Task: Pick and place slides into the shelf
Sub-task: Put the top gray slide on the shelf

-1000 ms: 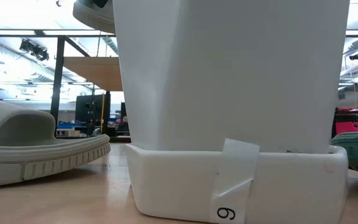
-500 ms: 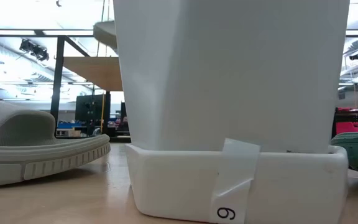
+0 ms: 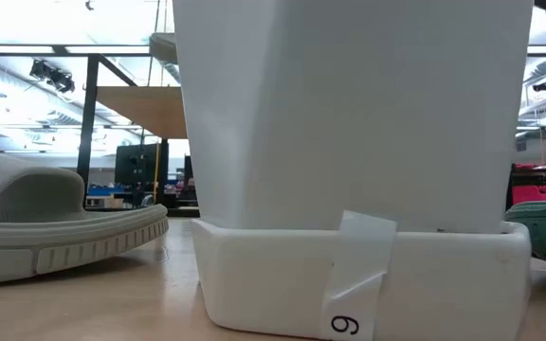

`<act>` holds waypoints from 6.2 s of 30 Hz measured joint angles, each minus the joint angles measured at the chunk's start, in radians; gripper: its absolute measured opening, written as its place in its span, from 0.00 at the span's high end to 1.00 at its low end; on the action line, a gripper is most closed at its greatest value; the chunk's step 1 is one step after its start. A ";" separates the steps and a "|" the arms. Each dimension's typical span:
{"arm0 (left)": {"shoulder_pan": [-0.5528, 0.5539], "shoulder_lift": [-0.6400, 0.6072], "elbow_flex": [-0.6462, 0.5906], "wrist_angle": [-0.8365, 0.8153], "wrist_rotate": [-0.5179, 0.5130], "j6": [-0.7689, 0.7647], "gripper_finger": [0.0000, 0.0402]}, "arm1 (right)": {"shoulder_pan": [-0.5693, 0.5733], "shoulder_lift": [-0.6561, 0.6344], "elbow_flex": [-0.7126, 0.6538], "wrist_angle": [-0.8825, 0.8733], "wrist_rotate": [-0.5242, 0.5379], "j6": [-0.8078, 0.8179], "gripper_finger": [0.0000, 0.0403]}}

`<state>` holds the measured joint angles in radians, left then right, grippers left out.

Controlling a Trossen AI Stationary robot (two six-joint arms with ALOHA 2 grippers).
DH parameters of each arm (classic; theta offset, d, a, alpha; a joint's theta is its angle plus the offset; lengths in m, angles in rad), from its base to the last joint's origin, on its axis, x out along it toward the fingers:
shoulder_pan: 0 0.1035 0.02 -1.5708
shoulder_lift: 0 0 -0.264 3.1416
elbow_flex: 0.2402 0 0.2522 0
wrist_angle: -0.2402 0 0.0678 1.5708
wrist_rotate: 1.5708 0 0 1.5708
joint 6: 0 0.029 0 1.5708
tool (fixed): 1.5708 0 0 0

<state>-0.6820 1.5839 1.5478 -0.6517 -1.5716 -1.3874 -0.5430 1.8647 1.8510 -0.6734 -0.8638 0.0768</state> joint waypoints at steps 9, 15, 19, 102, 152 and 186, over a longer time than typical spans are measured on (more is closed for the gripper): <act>-0.039 -0.091 0.000 0.255 0.008 0.489 0.83 | -0.021 0.220 0.422 -0.213 -0.148 -0.011 0.88; -0.059 -0.127 0.000 0.289 -0.001 0.601 0.83 | -0.027 0.281 0.489 -0.256 -0.166 0.036 0.88; -0.073 -0.157 0.000 0.288 -0.003 0.659 0.84 | -0.026 0.311 0.486 -0.292 -0.158 0.035 0.88; -0.136 -0.236 0.000 0.279 0.001 0.852 0.87 | 0.112 0.398 0.483 -0.364 0.361 -0.203 0.55; -0.135 -0.236 0.000 0.273 0.001 0.851 0.85 | 0.103 0.398 0.483 -0.359 0.474 -0.253 0.51; -0.135 -0.236 0.000 0.270 0.001 0.859 0.86 | 0.108 0.392 0.494 -0.506 0.600 -0.208 0.99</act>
<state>-0.8165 1.3479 1.5475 -0.3817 -1.5711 -0.5280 -0.4348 2.2566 2.3447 -1.1793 -0.2637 -0.1309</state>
